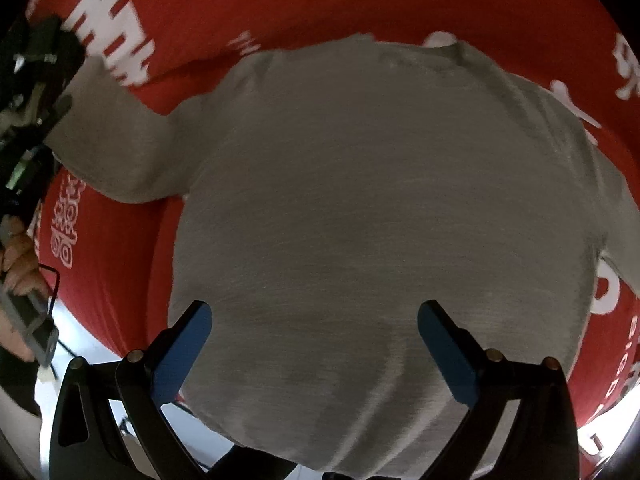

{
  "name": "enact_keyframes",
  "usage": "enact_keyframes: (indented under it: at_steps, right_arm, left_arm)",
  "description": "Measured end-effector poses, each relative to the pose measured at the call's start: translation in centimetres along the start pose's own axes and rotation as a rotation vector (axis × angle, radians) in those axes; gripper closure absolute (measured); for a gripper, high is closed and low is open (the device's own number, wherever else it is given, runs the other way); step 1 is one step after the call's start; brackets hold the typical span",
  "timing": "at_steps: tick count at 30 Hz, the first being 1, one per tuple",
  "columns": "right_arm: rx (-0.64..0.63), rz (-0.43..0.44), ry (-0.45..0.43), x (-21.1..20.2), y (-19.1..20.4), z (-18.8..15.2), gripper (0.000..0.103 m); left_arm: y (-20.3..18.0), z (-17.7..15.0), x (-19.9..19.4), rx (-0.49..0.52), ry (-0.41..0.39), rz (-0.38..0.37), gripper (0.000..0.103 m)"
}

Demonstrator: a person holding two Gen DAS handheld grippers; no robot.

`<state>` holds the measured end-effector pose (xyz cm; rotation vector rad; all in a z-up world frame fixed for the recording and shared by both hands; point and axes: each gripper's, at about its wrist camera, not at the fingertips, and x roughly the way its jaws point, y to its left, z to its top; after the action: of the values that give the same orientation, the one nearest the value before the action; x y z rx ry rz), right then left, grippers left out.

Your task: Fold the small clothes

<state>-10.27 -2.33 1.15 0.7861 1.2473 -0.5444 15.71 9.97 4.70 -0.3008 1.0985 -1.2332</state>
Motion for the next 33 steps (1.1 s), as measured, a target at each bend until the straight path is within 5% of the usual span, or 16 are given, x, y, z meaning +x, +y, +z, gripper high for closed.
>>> enact_keyframes:
  at_steps: [5,10,12,14,20,23,27,30,33]
  right_arm:
    - [0.128,-0.007,-0.045,-1.7,-5.6,-0.4,0.0]
    - [0.247,-0.027,-0.065,-2.5,-11.8,-1.4,0.0]
    - [0.278,-0.039,-0.058,-2.3,-14.0,-1.9,0.0]
    - [0.307,-0.042,-0.054,-2.2,-16.1,-2.5,0.0]
    - [0.326,-0.063,-0.041,-1.8,-18.6,-3.5,0.0]
    - [0.216,-0.067,-0.082,-2.8,-16.8,-1.7,0.0]
    - [-0.028,-0.062,-0.169,-3.7,-11.9,1.4,0.0]
    - [-0.208,-0.083,-0.21,-2.9,-6.8,4.2,0.0]
    - [-0.413,-0.146,-0.233,-0.6,-1.2,6.6,0.0]
  left_arm:
    - [-7.8,-3.7,8.6,0.138,0.191,-0.053,0.095]
    - [-11.1,-9.2,17.5,0.252,0.391,0.095,0.095]
    - [-11.3,-10.6,19.6,0.279,0.453,0.161,0.079]
    - [-11.2,-12.0,20.3,0.305,0.488,0.217,0.024]
    - [-11.3,-11.4,16.7,0.362,0.485,0.293,0.02]
    - [-10.1,-8.8,13.2,0.358,0.456,0.288,0.02]
    - [-5.5,-4.6,9.7,0.308,0.401,0.395,0.02]
    - [-0.6,-2.3,9.1,0.213,0.38,0.505,0.02]
    - [4.1,-0.7,9.7,0.058,0.384,0.532,0.02]
